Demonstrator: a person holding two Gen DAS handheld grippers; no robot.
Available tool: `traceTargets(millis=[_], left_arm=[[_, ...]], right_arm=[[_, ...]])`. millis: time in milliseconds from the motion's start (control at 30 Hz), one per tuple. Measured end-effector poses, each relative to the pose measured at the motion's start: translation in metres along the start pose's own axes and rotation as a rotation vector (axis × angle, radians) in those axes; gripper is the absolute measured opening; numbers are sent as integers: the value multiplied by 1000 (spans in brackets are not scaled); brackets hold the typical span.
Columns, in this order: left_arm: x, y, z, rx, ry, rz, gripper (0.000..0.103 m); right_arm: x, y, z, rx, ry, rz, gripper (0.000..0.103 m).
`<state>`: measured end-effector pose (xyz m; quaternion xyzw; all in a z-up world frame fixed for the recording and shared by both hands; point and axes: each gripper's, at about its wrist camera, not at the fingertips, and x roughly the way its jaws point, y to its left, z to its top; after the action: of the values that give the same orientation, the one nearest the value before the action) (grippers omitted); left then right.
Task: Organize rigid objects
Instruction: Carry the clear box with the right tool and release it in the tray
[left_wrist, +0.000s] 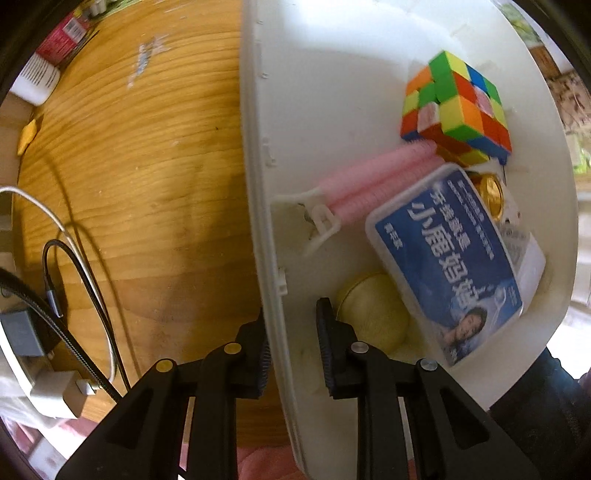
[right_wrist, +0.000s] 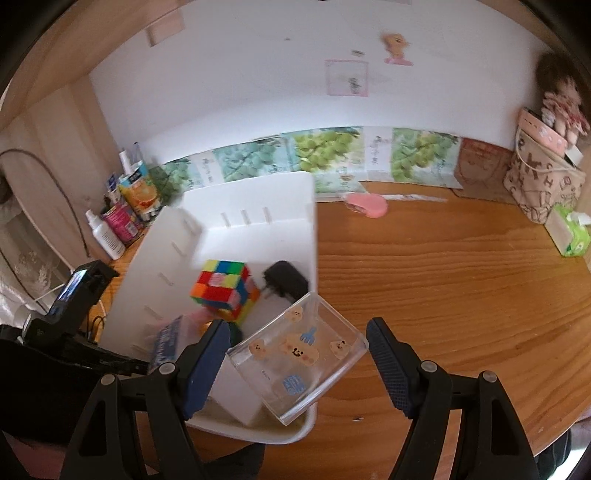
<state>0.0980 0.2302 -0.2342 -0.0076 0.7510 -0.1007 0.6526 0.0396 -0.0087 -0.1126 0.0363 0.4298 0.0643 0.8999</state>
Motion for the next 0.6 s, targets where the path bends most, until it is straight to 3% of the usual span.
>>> traceTargets(millis=[333, 600], left_arm=[[5, -14, -6, 69, 1, 12, 22], [9, -15, -10, 72, 0, 22, 25]], right_arm=[[6, 50, -6, -84, -23, 39, 77], [8, 59, -6, -100, -52, 56, 82]])
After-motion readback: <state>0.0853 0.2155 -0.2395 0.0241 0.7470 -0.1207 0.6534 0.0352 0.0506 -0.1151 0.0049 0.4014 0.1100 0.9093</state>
